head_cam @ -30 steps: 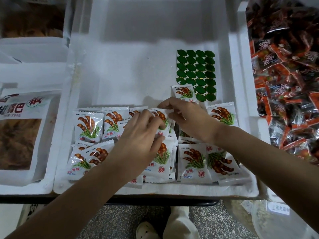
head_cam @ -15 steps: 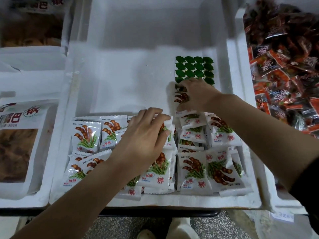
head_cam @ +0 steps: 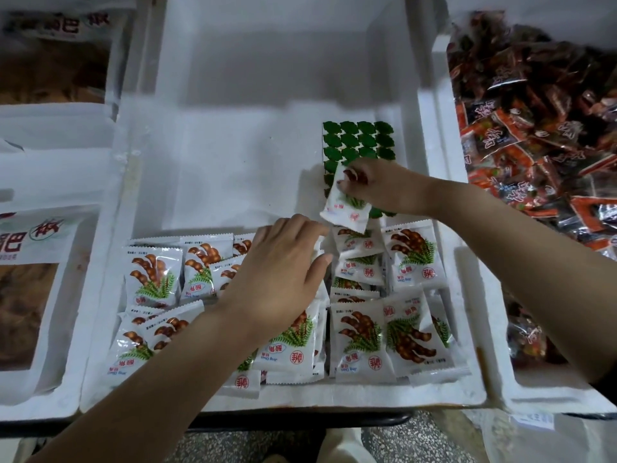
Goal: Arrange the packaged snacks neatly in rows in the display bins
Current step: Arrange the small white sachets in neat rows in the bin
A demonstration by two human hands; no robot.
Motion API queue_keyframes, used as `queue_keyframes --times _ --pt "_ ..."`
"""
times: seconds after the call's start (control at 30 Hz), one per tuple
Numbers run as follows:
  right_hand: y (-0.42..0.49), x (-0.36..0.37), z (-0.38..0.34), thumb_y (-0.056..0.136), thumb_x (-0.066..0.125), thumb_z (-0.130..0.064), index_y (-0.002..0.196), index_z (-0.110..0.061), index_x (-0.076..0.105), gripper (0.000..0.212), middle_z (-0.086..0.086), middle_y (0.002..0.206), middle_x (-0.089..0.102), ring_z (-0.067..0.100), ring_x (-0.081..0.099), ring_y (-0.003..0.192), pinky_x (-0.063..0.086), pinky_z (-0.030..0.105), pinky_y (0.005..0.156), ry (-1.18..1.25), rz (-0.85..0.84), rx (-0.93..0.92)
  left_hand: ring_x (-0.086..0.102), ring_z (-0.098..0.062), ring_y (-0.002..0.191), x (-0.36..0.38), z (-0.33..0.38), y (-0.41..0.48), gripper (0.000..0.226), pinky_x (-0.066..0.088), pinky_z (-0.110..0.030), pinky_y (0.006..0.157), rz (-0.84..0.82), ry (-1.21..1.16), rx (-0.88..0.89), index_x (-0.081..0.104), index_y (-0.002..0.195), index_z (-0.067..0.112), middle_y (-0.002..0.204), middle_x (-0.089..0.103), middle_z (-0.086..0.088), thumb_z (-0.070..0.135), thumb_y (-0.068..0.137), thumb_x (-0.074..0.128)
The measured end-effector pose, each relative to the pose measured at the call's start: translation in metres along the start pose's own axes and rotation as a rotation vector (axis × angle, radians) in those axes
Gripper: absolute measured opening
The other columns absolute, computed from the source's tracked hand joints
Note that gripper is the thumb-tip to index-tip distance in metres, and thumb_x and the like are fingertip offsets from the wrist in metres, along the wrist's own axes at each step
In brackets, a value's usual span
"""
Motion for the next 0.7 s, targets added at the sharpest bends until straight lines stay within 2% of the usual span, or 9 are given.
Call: queue_keyframes --times 0.1,0.13,0.27,0.33,0.4,0.43,0.5,0.6,0.7 --pt "-0.012 0.023 0.007 0.099 0.039 -0.037 0.119 -0.010 0.047 0.034 -0.006 0.088 0.053 0.006 0.047 0.066 0.036 0.019 0.058 -0.178 -0.202 0.053 0.041 -0.014 0.115 0.001 0.001 0.000 0.035 0.024 -0.025 0.095 -0.007 -0.016 0.006 0.049 0.125 0.020 0.122 0.048 0.004 0.036 0.098 0.032" --pt "-0.014 0.029 0.010 0.099 0.039 -0.037 0.125 -0.010 0.045 0.038 -0.005 0.089 0.054 0.003 0.047 0.067 0.036 0.019 0.058 -0.210 -0.239 0.073 0.043 -0.015 0.111 0.001 0.002 0.000 0.038 0.024 -0.024 0.092 -0.007 -0.013 0.004 0.051 0.120 0.020 0.118 0.050 0.004 0.039 0.096 0.029" --pt "-0.013 0.030 0.006 0.098 0.042 -0.037 0.128 -0.012 0.043 0.039 -0.003 0.092 0.058 0.008 0.052 0.074 0.038 0.025 0.062 -0.169 -0.245 0.084 0.050 -0.018 0.098 0.004 -0.001 -0.003 0.037 0.025 -0.024 0.082 0.017 0.016 0.030 0.056 0.108 0.019 0.105 0.056 0.001 0.038 0.092 0.028" --pt "-0.013 0.031 0.006 0.097 0.044 -0.037 0.134 -0.012 0.038 0.045 0.004 0.114 0.060 0.017 0.056 0.092 0.036 0.025 0.071 -0.141 -0.256 0.087 0.048 -0.015 0.099 0.004 -0.002 -0.003 0.036 0.024 -0.021 0.082 0.014 0.019 0.022 0.055 0.108 0.020 0.106 0.055 0.003 0.038 0.092 0.028" --pt "-0.015 0.032 0.007 0.097 0.044 -0.039 0.140 -0.011 0.030 0.053 0.010 0.132 0.053 0.024 0.054 0.112 0.033 0.025 0.077 -0.150 -0.264 0.079 0.047 -0.014 0.101 0.004 -0.004 -0.003 0.037 0.025 -0.021 0.085 0.010 0.018 0.013 0.054 0.109 0.021 0.108 0.054 0.003 0.039 0.092 0.027" --pt "-0.016 0.032 0.007 0.097 0.044 -0.040 0.141 -0.012 0.028 0.055 0.010 0.135 0.051 0.024 0.053 0.112 0.032 0.024 0.077 -0.148 -0.268 0.071 0.048 -0.016 0.101 0.004 -0.004 -0.003 0.036 0.027 -0.024 0.086 0.005 0.019 0.009 0.055 0.110 0.020 0.108 0.055 0.002 0.038 0.093 0.029" --pt "-0.018 0.031 0.006 0.096 0.045 -0.040 0.142 -0.013 0.027 0.056 0.009 0.136 0.050 0.016 0.051 0.102 0.033 0.023 0.077 -0.124 -0.279 0.054 0.051 -0.019 0.102 0.005 -0.004 -0.003 0.034 0.031 -0.028 0.087 0.002 0.011 -0.005 0.057 0.111 0.018 0.108 0.056 0.000 0.035 0.094 0.034" --pt "-0.022 0.030 0.007 0.092 0.053 -0.042 0.139 -0.014 0.030 0.059 0.005 0.135 0.049 0.008 0.044 0.093 0.035 0.023 0.079 -0.066 -0.299 0.050 0.052 -0.020 0.102 0.007 -0.003 -0.002 0.038 0.035 -0.032 0.088 -0.002 0.012 -0.001 0.057 0.112 0.017 0.109 0.056 -0.001 0.036 0.093 0.031" --pt "-0.025 0.029 0.006 0.085 0.062 -0.044 0.131 -0.020 0.037 0.058 0.000 0.120 0.060 0.012 0.058 0.088 0.041 0.021 0.070 -0.017 -0.299 0.054 0.052 -0.021 0.102 0.006 -0.003 -0.002 0.034 0.037 -0.033 0.088 0.010 0.016 0.011 0.057 0.113 0.016 0.109 0.057 -0.002 0.034 0.094 0.035"
Point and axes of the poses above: each hand's wrist, its own y-axis towards the middle knuckle, its own x-axis out of the palm, z = x × y, the point moved 8 cm from there along y, towards the middle knuckle
